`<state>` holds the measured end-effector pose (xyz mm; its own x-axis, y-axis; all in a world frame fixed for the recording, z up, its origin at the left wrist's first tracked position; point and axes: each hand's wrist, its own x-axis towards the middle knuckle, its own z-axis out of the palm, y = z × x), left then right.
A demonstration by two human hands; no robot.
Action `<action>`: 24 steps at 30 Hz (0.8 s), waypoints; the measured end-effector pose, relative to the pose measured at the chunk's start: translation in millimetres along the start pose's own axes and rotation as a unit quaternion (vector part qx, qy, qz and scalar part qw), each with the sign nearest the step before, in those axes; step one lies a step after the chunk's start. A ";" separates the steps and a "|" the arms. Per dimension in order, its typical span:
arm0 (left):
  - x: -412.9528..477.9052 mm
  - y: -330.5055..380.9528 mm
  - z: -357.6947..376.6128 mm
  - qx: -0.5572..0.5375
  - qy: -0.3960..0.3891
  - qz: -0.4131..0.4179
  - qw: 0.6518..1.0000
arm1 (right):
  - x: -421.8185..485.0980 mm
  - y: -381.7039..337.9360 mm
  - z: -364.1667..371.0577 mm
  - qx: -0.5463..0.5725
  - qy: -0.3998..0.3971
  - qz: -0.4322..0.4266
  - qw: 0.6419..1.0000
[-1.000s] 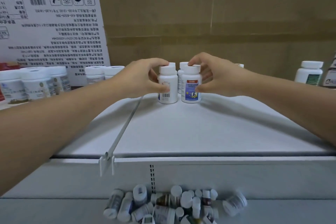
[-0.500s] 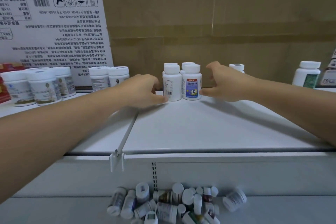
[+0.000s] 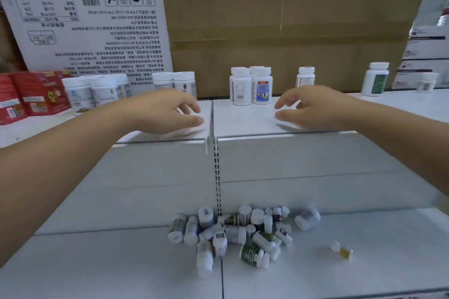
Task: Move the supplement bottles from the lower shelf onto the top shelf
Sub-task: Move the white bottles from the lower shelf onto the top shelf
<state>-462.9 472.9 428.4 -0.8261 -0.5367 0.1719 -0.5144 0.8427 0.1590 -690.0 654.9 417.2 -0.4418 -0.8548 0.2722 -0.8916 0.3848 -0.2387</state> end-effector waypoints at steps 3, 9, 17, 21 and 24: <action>-42.9 -6.3 -6.0 -0.006 0.021 0.003 1.000 | -33.5 -19.7 1.1 0.029 0.018 0.011 0.999; -130.9 -25.9 -9.0 -0.012 0.103 0.016 0.994 | -102.2 -56.4 14.3 0.027 0.079 0.014 0.996; -208.0 -72.2 69.3 -0.116 0.213 -0.036 0.970 | -172.0 -88.2 101.8 0.160 0.125 0.046 0.978; -210.2 -99.6 125.6 -0.154 0.190 -0.100 0.965 | -177.4 -94.8 165.6 0.227 0.106 0.087 0.964; -203.6 -116.6 164.2 -0.195 0.186 -0.140 0.953 | -171.1 -96.9 214.3 0.266 0.083 0.109 0.954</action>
<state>-272.5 490.9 215.3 -0.4922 -0.7777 0.3909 -0.5188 0.6228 0.5856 -506.7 689.2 194.0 -0.6593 -0.6916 0.2949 -0.6195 0.2775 -0.7343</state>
